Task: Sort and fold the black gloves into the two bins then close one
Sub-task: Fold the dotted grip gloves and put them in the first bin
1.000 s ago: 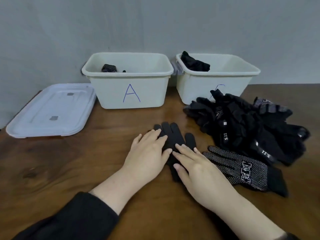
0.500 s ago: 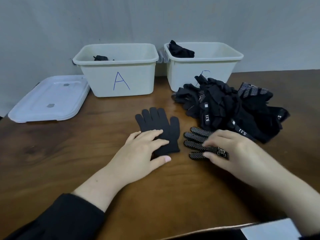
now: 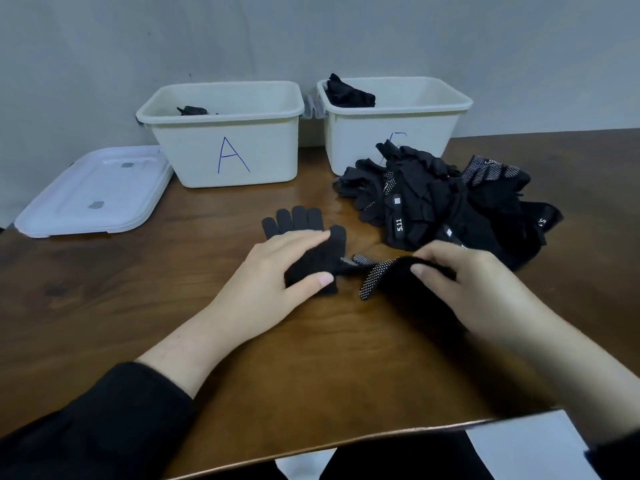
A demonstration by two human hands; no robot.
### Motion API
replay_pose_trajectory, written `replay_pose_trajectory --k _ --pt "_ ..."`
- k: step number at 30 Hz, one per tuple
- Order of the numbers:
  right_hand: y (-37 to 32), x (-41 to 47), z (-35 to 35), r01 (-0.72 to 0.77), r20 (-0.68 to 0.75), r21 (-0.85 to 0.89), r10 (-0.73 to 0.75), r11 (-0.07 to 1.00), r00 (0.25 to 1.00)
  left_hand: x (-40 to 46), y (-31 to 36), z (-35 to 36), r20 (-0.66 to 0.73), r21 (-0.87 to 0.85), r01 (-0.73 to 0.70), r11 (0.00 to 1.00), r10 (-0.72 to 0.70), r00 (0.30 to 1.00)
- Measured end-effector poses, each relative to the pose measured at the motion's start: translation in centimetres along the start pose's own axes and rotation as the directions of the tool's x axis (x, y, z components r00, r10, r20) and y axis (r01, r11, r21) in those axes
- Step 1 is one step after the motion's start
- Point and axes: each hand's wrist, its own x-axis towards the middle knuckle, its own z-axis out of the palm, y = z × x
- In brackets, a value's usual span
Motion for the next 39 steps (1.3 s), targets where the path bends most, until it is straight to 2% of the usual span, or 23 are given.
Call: replay_pose_trajectory --k 2,5,8,9,12,14,16,18,21,25,29,31,35,39 --pt "-2.0 1.2 -1.0 -0.007 0.082 0.120 -0.003 0.993 0.997 0.8 1.8 -0.4 0.046 -0.170 0.050 0.984 -0.043 0.998" --pt "-4.6 2.5 -2.0 0.039 0.145 0.252 -0.078 0.967 0.986 1.9 3.8 -0.4 0.101 -0.318 0.099 0.943 -0.070 0.992" --pt "-5.7 3.5 -2.6 0.063 0.203 0.249 -0.115 0.967 0.972 2.4 4.6 -0.5 -0.024 -0.410 0.134 0.902 -0.158 0.987" --pt "-5.7 3.8 -2.8 0.046 0.215 0.279 -0.109 0.959 0.971 2.5 4.5 -0.9 -0.023 -0.489 0.176 0.854 -0.214 0.977" --pt "-5.3 4.5 -3.8 -0.104 0.323 0.480 -0.065 0.871 0.944 2.5 4.0 -2.7 0.139 -0.727 0.293 0.621 -0.285 0.949" --pt "-5.0 4.6 -4.1 -0.168 0.391 0.534 -0.066 0.828 0.918 2.4 3.3 -3.8 0.129 -0.762 0.302 0.573 -0.323 0.938" --pt "-4.8 4.7 -4.3 -0.194 0.391 0.584 -0.063 0.788 0.918 2.5 2.6 -4.5 0.115 -0.768 0.288 0.573 -0.319 0.941" --pt "-5.0 4.9 -4.4 -0.186 0.375 0.604 -0.070 0.775 0.924 2.4 2.5 -4.6 0.176 -0.768 0.306 0.563 -0.274 0.945" --pt "-5.7 5.5 -4.4 -0.154 0.370 0.584 -0.092 0.797 0.924 2.5 2.6 -3.9 0.205 -0.683 0.326 0.654 -0.258 0.944" --pt "-7.0 6.8 -4.6 -0.165 0.415 0.583 -0.117 0.796 0.902 3.6 2.8 -3.3 0.058 -0.538 0.221 0.814 -0.226 0.972" --pt "-8.1 8.3 -4.9 -0.151 0.449 0.531 -0.126 0.834 0.885 4.9 2.7 -4.1 0.028 -0.464 0.145 0.874 -0.149 0.988" --pt "-8.5 8.8 -5.4 -0.135 0.441 0.490 -0.111 0.861 0.890 5.6 2.4 -4.6 -0.069 -0.467 0.102 0.878 -0.152 0.986" --pt "-8.4 10.0 -6.0 -0.044 0.330 0.329 -0.071 0.943 0.941 7.1 1.0 -6.6 -0.307 -0.522 0.019 0.853 -0.209 0.928" --pt "-9.0 11.2 -5.8 0.054 0.021 0.380 -0.067 0.923 0.998 7.7 -0.8 -7.6 -0.322 -0.442 0.027 0.896 -0.187 0.928"
